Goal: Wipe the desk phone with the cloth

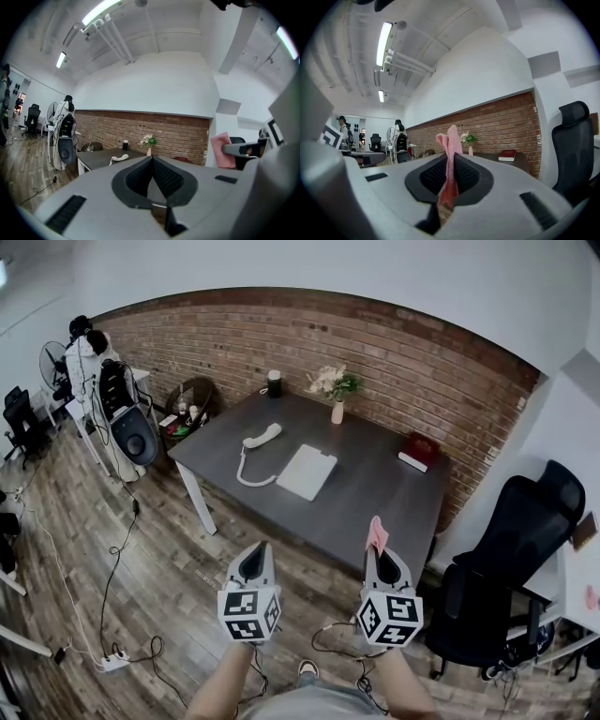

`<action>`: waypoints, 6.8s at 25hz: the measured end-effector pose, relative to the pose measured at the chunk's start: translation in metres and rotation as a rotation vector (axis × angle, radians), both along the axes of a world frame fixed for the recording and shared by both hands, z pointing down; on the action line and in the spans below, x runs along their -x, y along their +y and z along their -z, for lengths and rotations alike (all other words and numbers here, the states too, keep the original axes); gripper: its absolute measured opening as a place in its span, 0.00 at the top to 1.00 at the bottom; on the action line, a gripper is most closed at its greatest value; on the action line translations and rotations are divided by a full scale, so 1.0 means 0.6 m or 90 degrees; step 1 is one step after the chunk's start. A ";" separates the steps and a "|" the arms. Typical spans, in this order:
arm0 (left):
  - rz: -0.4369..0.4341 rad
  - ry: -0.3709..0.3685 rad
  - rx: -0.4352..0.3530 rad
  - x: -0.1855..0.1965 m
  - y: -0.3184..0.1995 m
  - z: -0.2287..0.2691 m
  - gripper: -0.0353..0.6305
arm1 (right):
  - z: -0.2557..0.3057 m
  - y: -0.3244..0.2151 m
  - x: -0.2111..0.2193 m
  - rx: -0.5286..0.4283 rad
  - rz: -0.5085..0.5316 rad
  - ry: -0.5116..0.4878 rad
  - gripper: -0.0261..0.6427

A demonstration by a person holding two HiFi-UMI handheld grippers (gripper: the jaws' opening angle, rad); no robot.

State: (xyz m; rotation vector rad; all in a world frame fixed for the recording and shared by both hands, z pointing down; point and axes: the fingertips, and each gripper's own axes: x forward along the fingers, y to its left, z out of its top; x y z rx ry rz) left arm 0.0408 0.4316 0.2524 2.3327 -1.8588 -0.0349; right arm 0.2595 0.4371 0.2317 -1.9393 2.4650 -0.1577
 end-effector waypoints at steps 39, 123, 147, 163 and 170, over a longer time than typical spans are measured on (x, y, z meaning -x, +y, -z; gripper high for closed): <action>-0.092 -0.020 0.006 0.082 -0.559 -0.005 0.94 | -0.044 -0.490 0.090 0.047 -0.064 -0.020 0.93; -0.094 -0.046 0.200 0.256 -0.900 -0.320 0.94 | -0.331 -0.910 0.264 0.333 0.134 0.431 0.93; -0.054 -0.024 0.212 0.285 -0.908 -0.332 0.94 | -0.402 -0.940 0.274 0.422 0.189 0.605 0.93; -0.049 -0.017 0.217 0.287 -0.907 -0.332 0.94 | -0.412 -0.922 0.284 0.436 0.210 0.597 0.93; -0.051 -0.018 0.217 0.288 -0.900 -0.333 0.94 | -0.416 -0.909 0.291 0.438 0.214 0.598 0.93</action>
